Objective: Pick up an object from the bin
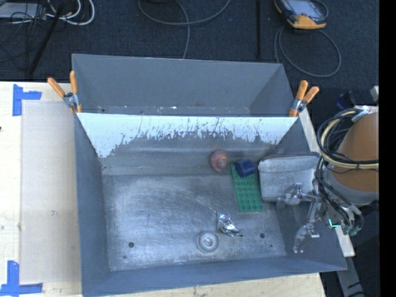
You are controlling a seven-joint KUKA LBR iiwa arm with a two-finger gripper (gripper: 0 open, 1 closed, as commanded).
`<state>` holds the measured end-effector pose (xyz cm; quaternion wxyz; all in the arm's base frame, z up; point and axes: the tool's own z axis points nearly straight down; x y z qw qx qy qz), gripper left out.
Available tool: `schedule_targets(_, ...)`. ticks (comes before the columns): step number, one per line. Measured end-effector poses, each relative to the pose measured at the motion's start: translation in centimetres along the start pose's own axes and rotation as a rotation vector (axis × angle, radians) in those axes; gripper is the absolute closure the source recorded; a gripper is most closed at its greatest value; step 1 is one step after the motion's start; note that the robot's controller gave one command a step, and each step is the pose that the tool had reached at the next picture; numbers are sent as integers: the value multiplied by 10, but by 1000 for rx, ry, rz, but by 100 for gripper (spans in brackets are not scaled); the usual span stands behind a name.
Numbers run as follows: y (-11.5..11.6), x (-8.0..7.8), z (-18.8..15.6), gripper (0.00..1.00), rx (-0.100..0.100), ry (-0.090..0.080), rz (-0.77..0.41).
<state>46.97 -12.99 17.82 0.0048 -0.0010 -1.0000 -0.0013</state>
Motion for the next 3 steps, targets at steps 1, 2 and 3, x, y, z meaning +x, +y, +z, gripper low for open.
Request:
schedule_targets(1,16,-72,104,0,1,-16,273)
schedule_targets(2,16,-75,101,100,4,-29,269)
schedule_targets(3,17,-72,-60,100,4,-16,-14)
